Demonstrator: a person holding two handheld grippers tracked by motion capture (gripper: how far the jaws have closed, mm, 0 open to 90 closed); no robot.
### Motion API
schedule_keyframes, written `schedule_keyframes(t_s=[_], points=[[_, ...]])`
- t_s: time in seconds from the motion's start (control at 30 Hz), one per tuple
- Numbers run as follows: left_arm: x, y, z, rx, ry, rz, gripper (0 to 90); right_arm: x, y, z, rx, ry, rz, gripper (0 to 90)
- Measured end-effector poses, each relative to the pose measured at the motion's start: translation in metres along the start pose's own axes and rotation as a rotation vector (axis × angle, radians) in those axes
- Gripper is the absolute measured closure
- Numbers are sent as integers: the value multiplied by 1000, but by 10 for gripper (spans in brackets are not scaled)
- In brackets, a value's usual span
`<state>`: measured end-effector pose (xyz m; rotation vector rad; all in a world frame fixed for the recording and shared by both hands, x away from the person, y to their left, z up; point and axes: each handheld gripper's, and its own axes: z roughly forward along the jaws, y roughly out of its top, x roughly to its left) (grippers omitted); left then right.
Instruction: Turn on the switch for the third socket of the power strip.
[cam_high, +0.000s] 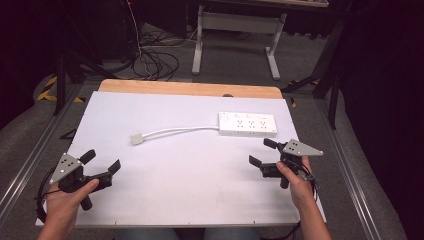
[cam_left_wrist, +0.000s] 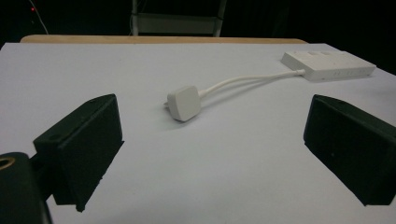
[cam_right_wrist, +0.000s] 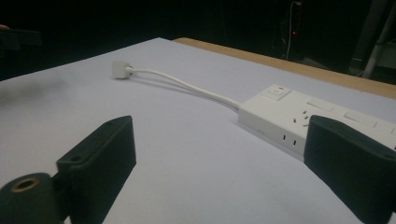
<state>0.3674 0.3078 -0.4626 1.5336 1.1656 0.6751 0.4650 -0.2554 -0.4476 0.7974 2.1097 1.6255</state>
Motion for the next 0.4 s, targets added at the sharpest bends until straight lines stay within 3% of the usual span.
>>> schedule_keyframes(t_s=[0.4], points=[[0, 0, 0, 1, 0, 0, 50, 0, 0, 0, 5, 2, 3, 56]])
